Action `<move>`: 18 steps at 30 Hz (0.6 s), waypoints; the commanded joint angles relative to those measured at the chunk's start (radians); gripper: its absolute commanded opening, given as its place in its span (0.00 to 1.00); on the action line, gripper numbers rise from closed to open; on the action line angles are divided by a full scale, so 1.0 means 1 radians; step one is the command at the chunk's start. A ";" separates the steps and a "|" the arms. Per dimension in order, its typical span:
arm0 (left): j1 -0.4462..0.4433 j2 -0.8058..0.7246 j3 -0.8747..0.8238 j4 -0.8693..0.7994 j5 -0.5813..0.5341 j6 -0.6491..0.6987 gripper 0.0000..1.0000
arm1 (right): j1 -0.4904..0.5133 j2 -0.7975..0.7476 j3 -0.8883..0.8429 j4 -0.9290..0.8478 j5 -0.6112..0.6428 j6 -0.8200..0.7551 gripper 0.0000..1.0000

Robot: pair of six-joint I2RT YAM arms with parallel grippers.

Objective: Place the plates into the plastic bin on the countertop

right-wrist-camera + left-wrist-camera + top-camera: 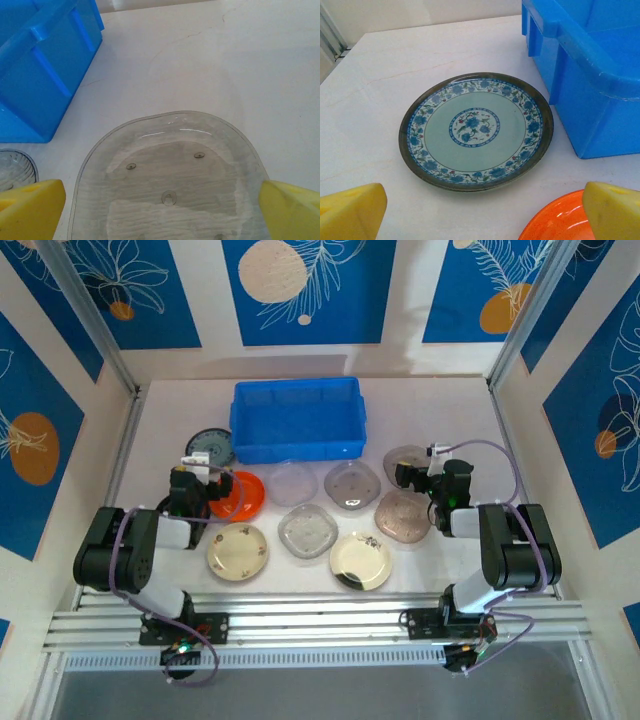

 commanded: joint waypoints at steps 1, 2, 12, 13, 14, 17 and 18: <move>-0.004 0.005 0.014 0.003 0.022 0.012 1.00 | -0.004 -0.006 0.010 0.019 -0.017 -0.013 0.99; -0.004 0.004 0.014 0.003 0.021 0.012 1.00 | -0.004 -0.006 0.010 0.017 -0.017 -0.013 0.99; -0.004 0.004 0.015 0.004 0.022 0.011 1.00 | -0.009 -0.006 0.009 0.018 -0.027 -0.010 0.99; -0.004 0.005 0.015 0.004 0.021 0.012 1.00 | -0.009 -0.006 0.008 0.019 -0.030 -0.010 0.99; -0.004 0.005 0.015 0.004 0.022 0.012 1.00 | -0.010 -0.006 0.009 0.018 -0.028 -0.010 0.99; -0.004 0.006 0.015 0.004 0.023 0.012 1.00 | -0.006 -0.006 0.010 0.018 -0.024 -0.011 0.99; -0.004 0.005 0.015 0.003 0.022 0.012 1.00 | -0.006 -0.006 0.011 0.016 -0.023 -0.010 0.99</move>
